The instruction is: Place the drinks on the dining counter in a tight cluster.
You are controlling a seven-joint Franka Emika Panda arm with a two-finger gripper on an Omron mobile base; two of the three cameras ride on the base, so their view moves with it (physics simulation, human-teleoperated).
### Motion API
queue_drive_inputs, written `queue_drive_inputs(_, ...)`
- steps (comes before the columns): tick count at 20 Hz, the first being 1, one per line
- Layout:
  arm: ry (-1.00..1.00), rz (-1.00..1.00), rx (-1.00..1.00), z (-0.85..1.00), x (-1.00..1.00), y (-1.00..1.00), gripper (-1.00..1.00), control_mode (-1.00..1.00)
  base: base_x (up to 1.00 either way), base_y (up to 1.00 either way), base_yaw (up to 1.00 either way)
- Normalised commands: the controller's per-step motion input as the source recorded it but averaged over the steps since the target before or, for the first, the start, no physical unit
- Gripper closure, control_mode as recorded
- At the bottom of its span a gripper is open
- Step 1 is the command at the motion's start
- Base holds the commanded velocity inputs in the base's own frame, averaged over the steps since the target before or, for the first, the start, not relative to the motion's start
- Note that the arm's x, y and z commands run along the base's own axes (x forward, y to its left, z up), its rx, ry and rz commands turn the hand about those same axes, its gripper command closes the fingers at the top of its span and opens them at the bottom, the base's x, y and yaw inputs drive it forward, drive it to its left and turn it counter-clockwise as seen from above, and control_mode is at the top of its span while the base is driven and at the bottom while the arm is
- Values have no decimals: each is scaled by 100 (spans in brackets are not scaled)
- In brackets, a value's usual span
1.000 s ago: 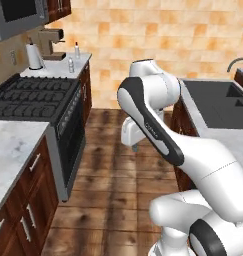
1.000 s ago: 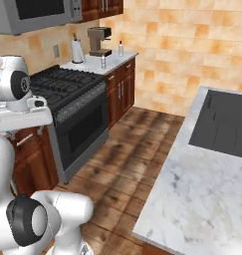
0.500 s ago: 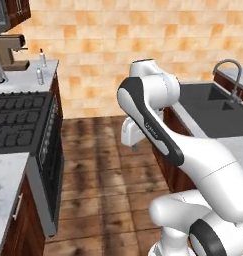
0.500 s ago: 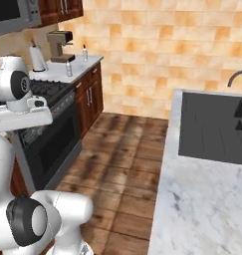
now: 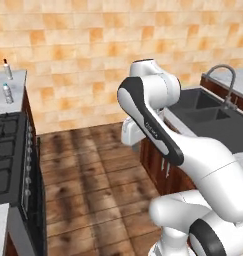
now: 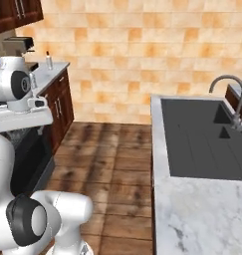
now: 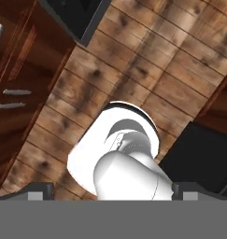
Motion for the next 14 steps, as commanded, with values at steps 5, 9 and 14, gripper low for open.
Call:
queue_drive_inputs(5,0,0,0,0,0,0,-100,100,82,38,-24)
queue_drive_inputs(9,0,0,0,0,0,0,-100,100,86,44,-8)
queue_drive_inputs(14,0,0,0,0,0,0,-100,100,88,50,0)
